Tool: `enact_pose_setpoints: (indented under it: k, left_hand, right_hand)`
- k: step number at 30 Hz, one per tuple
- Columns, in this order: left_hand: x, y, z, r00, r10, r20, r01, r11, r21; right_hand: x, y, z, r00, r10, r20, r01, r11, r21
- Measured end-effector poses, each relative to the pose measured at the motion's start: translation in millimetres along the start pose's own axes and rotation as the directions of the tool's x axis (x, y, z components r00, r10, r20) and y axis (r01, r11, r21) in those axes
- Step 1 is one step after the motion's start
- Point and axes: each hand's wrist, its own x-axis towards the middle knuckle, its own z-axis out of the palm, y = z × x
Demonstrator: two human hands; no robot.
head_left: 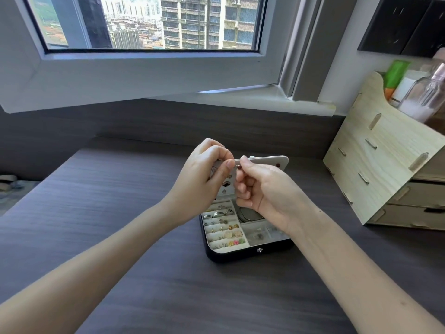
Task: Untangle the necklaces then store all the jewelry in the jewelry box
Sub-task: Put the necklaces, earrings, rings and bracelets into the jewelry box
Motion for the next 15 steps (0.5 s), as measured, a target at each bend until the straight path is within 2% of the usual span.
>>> enact_pose_setpoints:
  k: [4,9,13,15]
  left_hand:
    - [0.1,0.6,-0.4,1.0,-0.009,0.013,0.009,1.0,-0.01]
    - [-0.5,1.8,0.4,1.0,-0.008,0.012,0.008,1.0,-0.006]
    - [-0.9,1.1,0.3,1.0,-0.006,0.011,0.006,1.0,0.0]
    - [-1.0,1.1,0.4,1.0,-0.008,0.009,0.008,1.0,-0.005]
  right_hand:
    - [-1.4,0.4,-0.5,0.998,-0.065,0.004,0.065,0.998,0.007]
    - [-1.2,-1.9,2.1,0.998,0.066,-0.015,-0.066,0.998,0.002]
    - [-2.0,-2.0,3.2,1.0,-0.023,-0.012,0.023,1.0,0.013]
    - [-3.1,-2.4,2.8,1.0,-0.002,-0.009,0.003,0.999,0.038]
